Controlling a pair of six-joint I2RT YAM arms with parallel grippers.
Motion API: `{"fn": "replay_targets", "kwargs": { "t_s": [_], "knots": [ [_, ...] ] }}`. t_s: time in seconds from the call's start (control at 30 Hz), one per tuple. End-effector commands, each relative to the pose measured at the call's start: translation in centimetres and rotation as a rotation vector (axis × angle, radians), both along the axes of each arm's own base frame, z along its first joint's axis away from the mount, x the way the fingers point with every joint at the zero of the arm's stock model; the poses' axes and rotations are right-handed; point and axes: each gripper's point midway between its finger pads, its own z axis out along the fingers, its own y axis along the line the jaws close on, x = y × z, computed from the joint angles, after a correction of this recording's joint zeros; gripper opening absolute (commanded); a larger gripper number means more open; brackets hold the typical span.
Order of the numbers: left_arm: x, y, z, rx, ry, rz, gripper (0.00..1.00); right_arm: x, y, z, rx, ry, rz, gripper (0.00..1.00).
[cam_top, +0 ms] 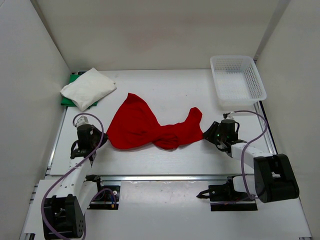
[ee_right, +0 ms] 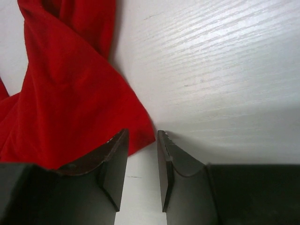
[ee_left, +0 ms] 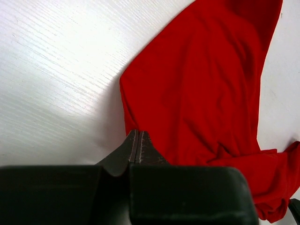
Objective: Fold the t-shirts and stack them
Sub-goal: Flatten out the tshirt
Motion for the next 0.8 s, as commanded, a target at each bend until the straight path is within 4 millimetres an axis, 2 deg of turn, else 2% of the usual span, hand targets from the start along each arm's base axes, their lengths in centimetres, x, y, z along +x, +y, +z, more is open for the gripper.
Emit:
{"fn": "replay_targets", "kwargs": {
  "t_s": [0.0, 0.13, 0.17, 0.23, 0.3, 0.33, 0.37, 0.4, 0.43, 0.47, 0.5, 0.53, 0.6, 0.63, 0.67, 0.7, 0.73, 0.77],
  "knots": [
    [0.6, -0.2, 1.5, -0.002, -0.049, -0.019, 0.0, -0.9, 0.0, -1.5, -0.009, 0.058, 0.002, 0.3],
    [0.5, -0.6, 1.4, -0.023, -0.045, -0.03, 0.0, -0.7, 0.5, -1.5, 0.017, 0.059, 0.027, 0.25],
    [0.8, -0.5, 1.8, -0.022, -0.06, -0.027, 0.0, -0.9, 0.5, -1.8, 0.022, 0.074, 0.023, 0.19],
    [0.9, -0.8, 1.8, -0.025, -0.057, -0.04, 0.0, -0.7, 1.0, -1.2, 0.04, 0.055, 0.05, 0.02],
    [1.2, -1.0, 2.4, -0.019, -0.069, -0.051, 0.0, -0.3, 1.2, 0.0, 0.056, 0.019, 0.045, 0.0],
    [1.4, -1.7, 3.1, -0.018, -0.083, -0.076, 0.0, 0.0, 1.2, 1.2, 0.048, -0.026, 0.039, 0.0],
    [2.0, -1.9, 4.2, -0.017, -0.099, -0.079, 0.0, 0.4, 1.5, 3.3, 0.049, -0.09, 0.039, 0.0],
    [2.3, -2.9, 4.9, -0.005, -0.11, -0.118, 0.0, 0.8, 1.2, 4.7, 0.024, -0.11, 0.02, 0.0],
    [3.0, -3.8, 7.0, 0.004, -0.148, -0.148, 0.0, 0.5, 1.0, 6.1, -0.003, -0.134, 0.015, 0.0],
    [3.9, -4.2, 9.4, 0.012, -0.181, -0.158, 0.0, 1.5, 1.4, 10.4, -0.001, -0.248, 0.027, 0.0],
    [4.3, -4.9, 10.7, 0.02, -0.197, -0.187, 0.0, 1.3, 0.8, 12.1, -0.027, -0.249, -0.001, 0.0],
    [5.1, -6.2, 13.9, 0.025, -0.249, -0.235, 0.0, 0.9, -0.1, 14.3, -0.07, -0.29, -0.028, 0.01],
    [6.7, -7.3, 20.7, 0.029, -0.339, -0.278, 0.0, 0.8, -0.5, 22.2, -0.106, -0.438, -0.036, 0.0],
    [7.2, -7.2, 22.4, 0.022, -0.362, -0.29, 0.0, 0.5, -1.3, 26.3, -0.123, -0.494, -0.072, 0.0],
    [7.7, -6.6, 26.1, 0.011, -0.424, -0.279, 0.0, -0.1, -1.6, 27.5, -0.168, -0.493, -0.065, 0.0],
    [8.0, -6.7, 28.9, -0.014, -0.471, -0.302, 0.0, -0.3, -1.7, 31.6, -0.175, -0.561, -0.064, 0.0],
    [8.3, -5.9, 30.2, -0.05, -0.489, -0.303, 0.0, -1.1, -2.1, 35.4, -0.182, -0.616, -0.076, 0.0],
    [8.3, -4.4, 33.2, -0.042, -0.549, -0.265, 0.0, -1.3, -2.1, 36.4, -0.21, -0.615, -0.07, 0.0]
  ]
}}
